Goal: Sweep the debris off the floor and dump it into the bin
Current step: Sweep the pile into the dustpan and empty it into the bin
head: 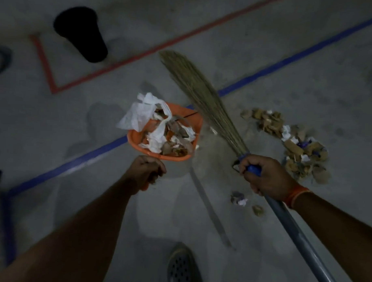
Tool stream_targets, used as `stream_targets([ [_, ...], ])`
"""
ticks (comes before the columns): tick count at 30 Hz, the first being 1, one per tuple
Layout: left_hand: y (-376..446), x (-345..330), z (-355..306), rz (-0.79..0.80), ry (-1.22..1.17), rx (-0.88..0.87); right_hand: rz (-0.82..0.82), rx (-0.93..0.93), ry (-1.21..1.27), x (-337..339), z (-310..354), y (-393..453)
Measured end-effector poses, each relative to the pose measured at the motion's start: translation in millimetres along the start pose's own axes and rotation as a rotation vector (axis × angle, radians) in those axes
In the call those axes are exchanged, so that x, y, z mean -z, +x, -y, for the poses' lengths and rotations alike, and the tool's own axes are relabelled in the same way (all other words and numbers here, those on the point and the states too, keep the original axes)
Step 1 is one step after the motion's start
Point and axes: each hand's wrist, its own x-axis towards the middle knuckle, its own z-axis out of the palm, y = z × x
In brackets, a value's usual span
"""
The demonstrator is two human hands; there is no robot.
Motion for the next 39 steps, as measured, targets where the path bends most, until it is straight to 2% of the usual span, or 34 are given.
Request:
stream_targets([
  [9,41.8,137.0,-116.2,-0.155,-0.15,-0.025,0.057,0.07,0.001,1.8,154.9,146.0],
  [15,132.3,255.3,-167.8,-0.318,-0.141,0.004,0.107,0.125,0.007,-17.5,241.0,296.0],
  [22,241.4,377.9,-219.8,-0.423,-0.166,-0.004,0.143,0.122,0.018,-54.6,319.3,464.0],
  [31,414.2,537.4,-248.9,-0.524,-0.063,0.017,0.147,0.068,0.049,-122.4,380.0,644.5],
  [39,528.0,639.4,-254.2,-0.519,0.269,0.155,0.067,-0.026,0.116,-166.9,396.9,739.1],
])
